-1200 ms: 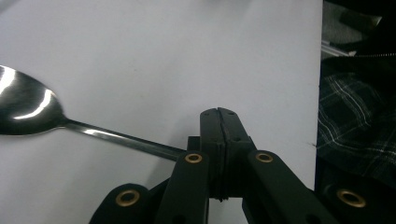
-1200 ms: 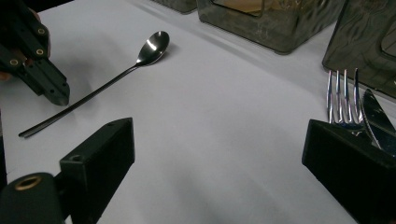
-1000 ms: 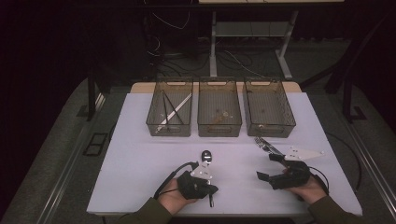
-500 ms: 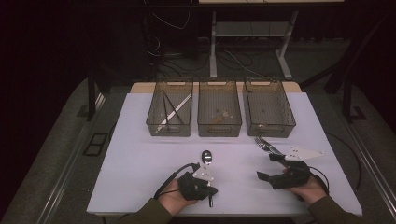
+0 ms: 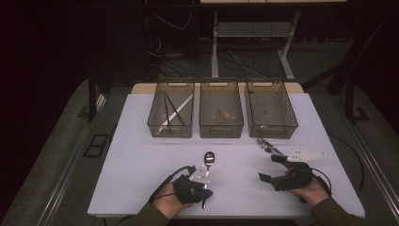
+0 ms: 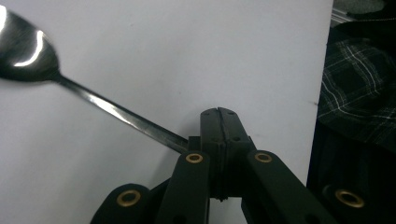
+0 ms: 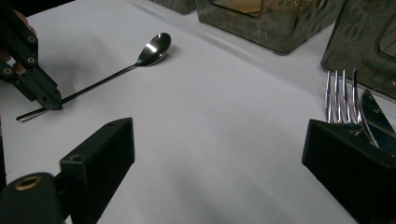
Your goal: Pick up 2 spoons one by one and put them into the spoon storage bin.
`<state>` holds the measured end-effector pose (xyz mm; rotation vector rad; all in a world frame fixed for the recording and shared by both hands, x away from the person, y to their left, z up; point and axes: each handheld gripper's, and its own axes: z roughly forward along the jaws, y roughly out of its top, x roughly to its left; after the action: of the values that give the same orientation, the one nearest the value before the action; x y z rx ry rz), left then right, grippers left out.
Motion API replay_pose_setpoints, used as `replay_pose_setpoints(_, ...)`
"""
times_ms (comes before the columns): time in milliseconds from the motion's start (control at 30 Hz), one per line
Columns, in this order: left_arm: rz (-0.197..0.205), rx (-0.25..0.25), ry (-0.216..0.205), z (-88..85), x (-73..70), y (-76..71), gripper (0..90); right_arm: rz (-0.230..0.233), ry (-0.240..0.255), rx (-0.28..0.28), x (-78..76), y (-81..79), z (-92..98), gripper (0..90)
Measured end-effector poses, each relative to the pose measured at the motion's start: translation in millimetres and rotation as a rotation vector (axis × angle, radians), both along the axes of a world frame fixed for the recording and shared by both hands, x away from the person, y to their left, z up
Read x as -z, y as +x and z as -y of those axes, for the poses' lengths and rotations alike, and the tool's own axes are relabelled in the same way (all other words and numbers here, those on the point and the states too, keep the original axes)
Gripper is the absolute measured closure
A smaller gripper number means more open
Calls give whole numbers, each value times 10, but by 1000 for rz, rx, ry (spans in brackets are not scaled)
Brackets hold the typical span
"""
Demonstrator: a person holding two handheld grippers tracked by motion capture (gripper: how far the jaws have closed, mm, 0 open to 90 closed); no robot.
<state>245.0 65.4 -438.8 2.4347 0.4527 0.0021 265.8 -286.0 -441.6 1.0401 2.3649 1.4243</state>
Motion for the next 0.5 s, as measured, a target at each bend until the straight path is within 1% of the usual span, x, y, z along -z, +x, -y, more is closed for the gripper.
replay_pose_setpoints(33, 9, 11, 12, -23, -7, 12, 899, 0, 0, 0, 0, 0, 0, 95)
replay_pose_setpoints(133, 14, -14, 11, -76, -9, 3, 899, 3, -1, -2, -1, 0, 3, 95)
replay_pose_setpoints(167, 17, -13, 17, -99, -13, 5, 899, 2, -1, -1, -2, -1, 3, 95)
replay_pose_setpoints(233, 12, -40, 10, -140, -22, -11, 899, 3, -1, -2, -2, 0, 2, 95)
replay_pose_setpoints(267, 18, -53, 15, -165, -31, -14, 899, 3, 0, -2, -2, 0, 2, 95)
replay_pose_setpoints(300, 33, -68, 27, -194, -36, -10, 899, 3, 0, -2, -1, 0, 1, 95)
replay_pose_setpoints(333, 45, -76, 46, -224, -28, -6, 899, 3, 0, -1, -1, 1, 0, 95)
replay_pose_setpoints(367, 35, -74, 33, -259, -25, 17, 899, 2, 0, 0, -1, 1, -1, 95)
replay_pose_setpoints(467, 49, -83, 44, -300, -33, 4, 898, 2, 1, -1, -1, 3, -4, 95)
replay_pose_setpoints(500, 35, -99, 41, -301, -32, -17, 898, 2, 1, -1, 0, 3, -4, 95)
